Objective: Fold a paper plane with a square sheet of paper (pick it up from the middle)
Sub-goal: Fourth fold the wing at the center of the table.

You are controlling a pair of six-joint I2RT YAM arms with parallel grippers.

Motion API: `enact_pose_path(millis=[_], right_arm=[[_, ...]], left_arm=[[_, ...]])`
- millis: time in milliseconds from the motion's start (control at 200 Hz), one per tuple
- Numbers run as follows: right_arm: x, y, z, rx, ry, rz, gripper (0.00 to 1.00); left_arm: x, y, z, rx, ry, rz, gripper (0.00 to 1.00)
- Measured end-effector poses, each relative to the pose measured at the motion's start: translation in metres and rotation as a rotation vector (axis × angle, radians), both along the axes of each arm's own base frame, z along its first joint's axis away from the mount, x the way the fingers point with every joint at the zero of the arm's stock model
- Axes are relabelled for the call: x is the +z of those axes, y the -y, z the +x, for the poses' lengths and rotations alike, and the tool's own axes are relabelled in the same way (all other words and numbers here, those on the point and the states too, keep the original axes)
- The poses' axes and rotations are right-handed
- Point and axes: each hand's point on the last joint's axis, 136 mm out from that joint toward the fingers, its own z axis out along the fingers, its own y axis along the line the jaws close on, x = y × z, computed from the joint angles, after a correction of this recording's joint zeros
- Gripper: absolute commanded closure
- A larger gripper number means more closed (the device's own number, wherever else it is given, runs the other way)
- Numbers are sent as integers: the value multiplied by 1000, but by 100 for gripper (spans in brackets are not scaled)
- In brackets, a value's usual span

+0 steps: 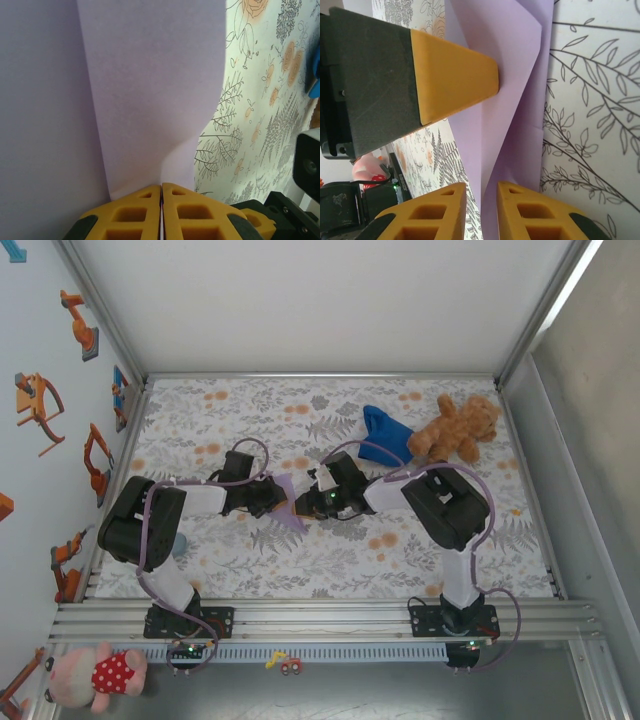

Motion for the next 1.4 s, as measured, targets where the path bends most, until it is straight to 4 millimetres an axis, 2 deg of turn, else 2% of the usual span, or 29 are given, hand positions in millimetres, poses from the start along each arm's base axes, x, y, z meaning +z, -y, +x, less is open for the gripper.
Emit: enact_pose_path(millis=[105, 316, 446, 641, 992, 1222, 1402], right_arm=[[0, 5, -2, -8, 0, -22, 75], [5, 15, -1, -24, 43, -77, 62], [-4, 21, -5, -20, 51, -132, 60], [-5, 18, -7, 3, 75, -168, 60], [-5, 12, -12, 50, 121, -230, 51], [-7, 9, -13, 76, 153, -295, 51], [-10, 10, -12, 85, 163, -332, 56]], left_arm=[[0, 0, 0, 1, -1, 1, 90], [0, 0, 0, 0, -1, 1, 90], [0, 0, 1, 0, -1, 0, 90], [0, 0, 1, 0, -2, 1, 90], [-1, 0, 1, 1, -5, 2, 90], [-1, 1, 2, 0, -5, 2, 90], [-1, 1, 2, 1, -5, 2, 90]])
